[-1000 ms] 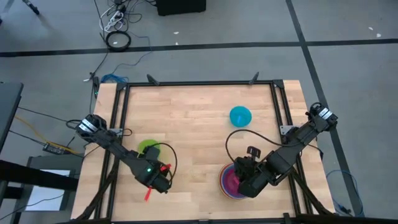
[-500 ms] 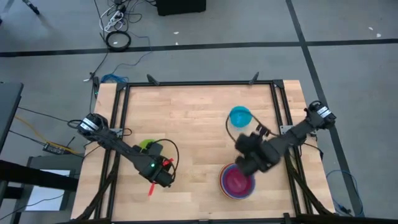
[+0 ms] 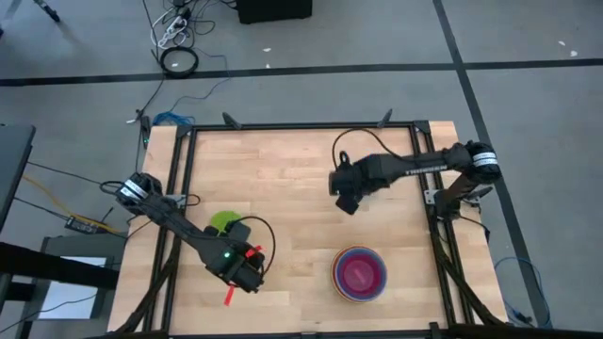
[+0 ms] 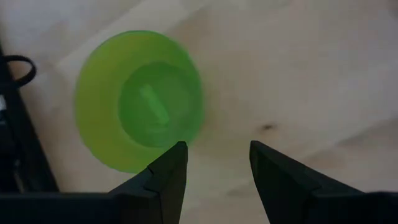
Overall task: Nest bowls inside each other
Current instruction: Stack the blue bowl on top of the red bowl
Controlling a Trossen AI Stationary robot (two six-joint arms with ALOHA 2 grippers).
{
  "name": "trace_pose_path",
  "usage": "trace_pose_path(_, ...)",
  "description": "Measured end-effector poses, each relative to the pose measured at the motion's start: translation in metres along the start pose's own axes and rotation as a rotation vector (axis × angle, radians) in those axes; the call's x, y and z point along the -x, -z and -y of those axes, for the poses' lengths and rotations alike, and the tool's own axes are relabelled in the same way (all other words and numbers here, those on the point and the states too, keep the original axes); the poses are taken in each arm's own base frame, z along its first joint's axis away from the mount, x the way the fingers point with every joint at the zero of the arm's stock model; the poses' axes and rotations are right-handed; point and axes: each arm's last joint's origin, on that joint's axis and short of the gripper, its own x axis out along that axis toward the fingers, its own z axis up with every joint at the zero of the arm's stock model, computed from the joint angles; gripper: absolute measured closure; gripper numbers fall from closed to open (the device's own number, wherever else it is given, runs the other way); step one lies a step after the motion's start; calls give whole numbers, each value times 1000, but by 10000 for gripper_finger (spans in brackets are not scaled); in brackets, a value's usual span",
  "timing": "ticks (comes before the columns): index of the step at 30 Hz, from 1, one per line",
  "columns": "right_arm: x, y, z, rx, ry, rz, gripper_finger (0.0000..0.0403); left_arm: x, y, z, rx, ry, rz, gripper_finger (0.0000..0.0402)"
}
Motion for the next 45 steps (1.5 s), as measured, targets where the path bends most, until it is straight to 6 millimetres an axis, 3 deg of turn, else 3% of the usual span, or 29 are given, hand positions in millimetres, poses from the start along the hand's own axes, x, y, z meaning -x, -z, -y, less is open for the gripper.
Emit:
trace_pose_path(6,-29,-8,20,-29,-52,-69,242,24,1,8,-66,94,1,219)
trace_pose_path(12,-53,-9,28,-44,-102,-71,244,39,-1,11,-85,155,51,219)
trace_pose_path(28,-116,4,51,-129,-202,-53,257,42,-4,12,-95,170,127,219)
trace_pose_path(36,-118,6,52,-25,-270,-69,391,43,-6,13,-89,174,177,219)
trace_pose_path(40,-105,10,50,-2,-240,-38,400,43,-6,13,-86,174,176,219)
trace_pose_path(45,-60,25,44,27,-292,65,402,43,-6,13,-86,174,176,219)
